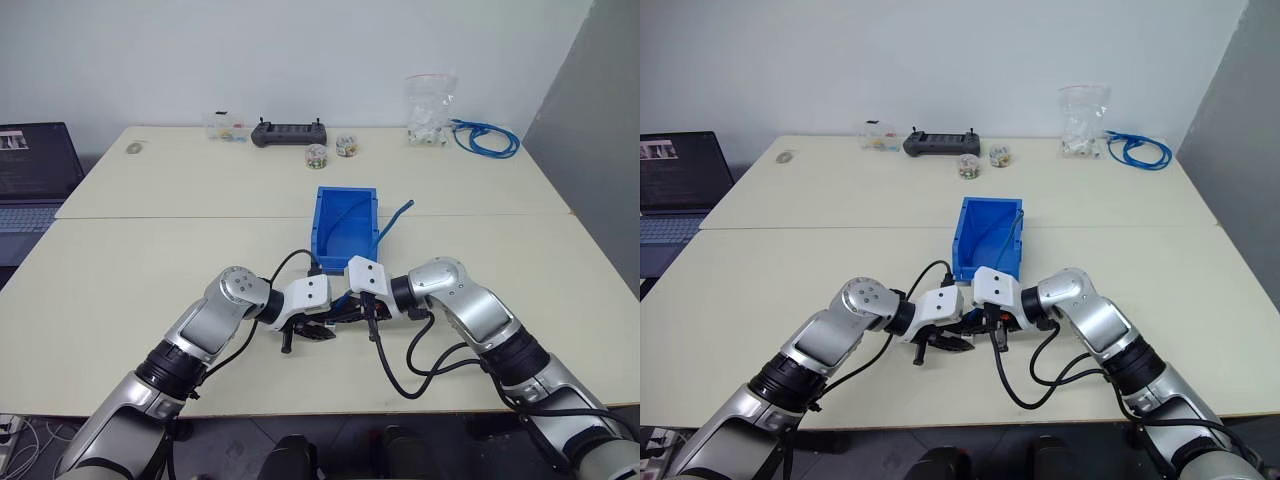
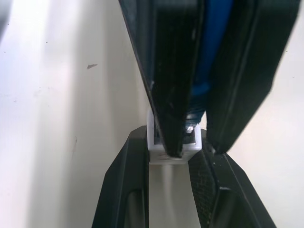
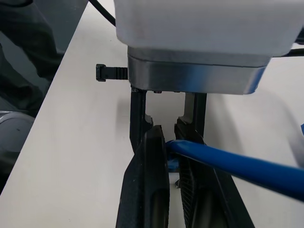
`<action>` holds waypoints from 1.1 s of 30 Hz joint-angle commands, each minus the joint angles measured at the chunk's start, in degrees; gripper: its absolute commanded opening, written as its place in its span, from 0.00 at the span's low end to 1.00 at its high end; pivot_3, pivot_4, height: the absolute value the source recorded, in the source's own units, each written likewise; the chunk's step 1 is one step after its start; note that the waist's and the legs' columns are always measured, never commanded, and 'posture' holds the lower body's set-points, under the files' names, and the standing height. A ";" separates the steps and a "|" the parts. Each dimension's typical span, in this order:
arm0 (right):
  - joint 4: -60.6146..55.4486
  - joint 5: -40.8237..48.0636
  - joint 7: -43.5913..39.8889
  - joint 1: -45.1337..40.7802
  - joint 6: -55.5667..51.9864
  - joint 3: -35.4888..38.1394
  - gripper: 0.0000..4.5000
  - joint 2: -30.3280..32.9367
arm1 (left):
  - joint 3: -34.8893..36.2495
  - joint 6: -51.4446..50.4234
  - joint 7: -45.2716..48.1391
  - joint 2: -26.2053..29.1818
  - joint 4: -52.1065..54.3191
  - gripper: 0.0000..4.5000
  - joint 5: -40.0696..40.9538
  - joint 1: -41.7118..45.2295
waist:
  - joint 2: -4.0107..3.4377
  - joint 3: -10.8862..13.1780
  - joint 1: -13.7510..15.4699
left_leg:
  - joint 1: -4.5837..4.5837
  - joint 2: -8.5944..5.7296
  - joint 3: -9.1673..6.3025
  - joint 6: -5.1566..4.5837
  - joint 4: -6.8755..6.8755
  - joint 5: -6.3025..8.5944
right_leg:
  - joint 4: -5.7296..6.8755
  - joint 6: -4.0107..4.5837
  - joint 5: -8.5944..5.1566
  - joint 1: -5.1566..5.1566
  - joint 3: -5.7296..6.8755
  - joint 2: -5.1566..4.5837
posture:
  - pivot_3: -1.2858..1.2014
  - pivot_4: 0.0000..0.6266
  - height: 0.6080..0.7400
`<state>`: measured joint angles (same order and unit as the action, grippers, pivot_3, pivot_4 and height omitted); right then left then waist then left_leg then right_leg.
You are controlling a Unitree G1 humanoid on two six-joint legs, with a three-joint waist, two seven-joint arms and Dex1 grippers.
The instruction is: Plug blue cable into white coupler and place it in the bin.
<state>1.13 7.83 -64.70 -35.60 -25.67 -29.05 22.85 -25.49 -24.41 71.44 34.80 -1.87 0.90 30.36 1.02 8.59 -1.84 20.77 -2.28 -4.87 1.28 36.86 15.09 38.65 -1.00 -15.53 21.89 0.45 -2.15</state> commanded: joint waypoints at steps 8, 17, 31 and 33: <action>-3.52 4.15 3.35 3.99 -7.79 5.72 0.00 -2.42 | 2.99 5.08 -2.65 1.35 -0.42 0.35 0.40 -3.28 | -0.05 0.01 0.01 | 0.02 0.00 -0.11 0.00 0.01 0.00 | -0.06 0.00 0.00 -0.05 -0.05 -0.02 | 0.52 0.24 1.00; -15.60 13.35 11.62 2.42 -16.89 19.67 0.00 -2.97 | 18.23 -3.31 -3.33 8.71 10.54 0.82 11.56 -10.54 | -0.07 0.68 -0.04 | 0.64 0.05 -0.25 0.01 0.05 0.00 | 0.06 0.04 0.01 0.58 0.01 -0.01 | 0.52 0.24 1.00; 24.61 12.24 23.29 -23.92 -13.76 28.36 0.08 -8.92 | 23.15 -7.44 -14.38 7.80 15.01 1.00 13.66 -5.40 | -0.06 0.77 -0.14 | 1.18 -0.01 0.02 0.02 0.06 -0.03 | 0.32 0.42 0.25 1.32 -0.03 -0.02 | 0.52 0.24 1.00; 33.00 9.64 22.21 -27.26 -11.28 26.75 0.18 -8.90 | 23.18 -7.49 -15.58 7.41 14.30 1.00 13.48 -5.33 | -0.06 0.77 -0.18 | 1.15 0.01 0.10 0.02 0.05 -0.03 | 0.33 0.43 0.25 1.33 -0.03 0.00 | 0.52 0.24 1.00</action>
<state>26.08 20.09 -41.42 -58.72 -40.67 -1.00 14.18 -3.12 -32.03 57.71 42.48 13.00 14.79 24.36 0.96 9.36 -2.02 21.95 -2.25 -4.79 1.30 36.91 15.06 38.96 -0.58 -15.28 23.23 0.39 -2.16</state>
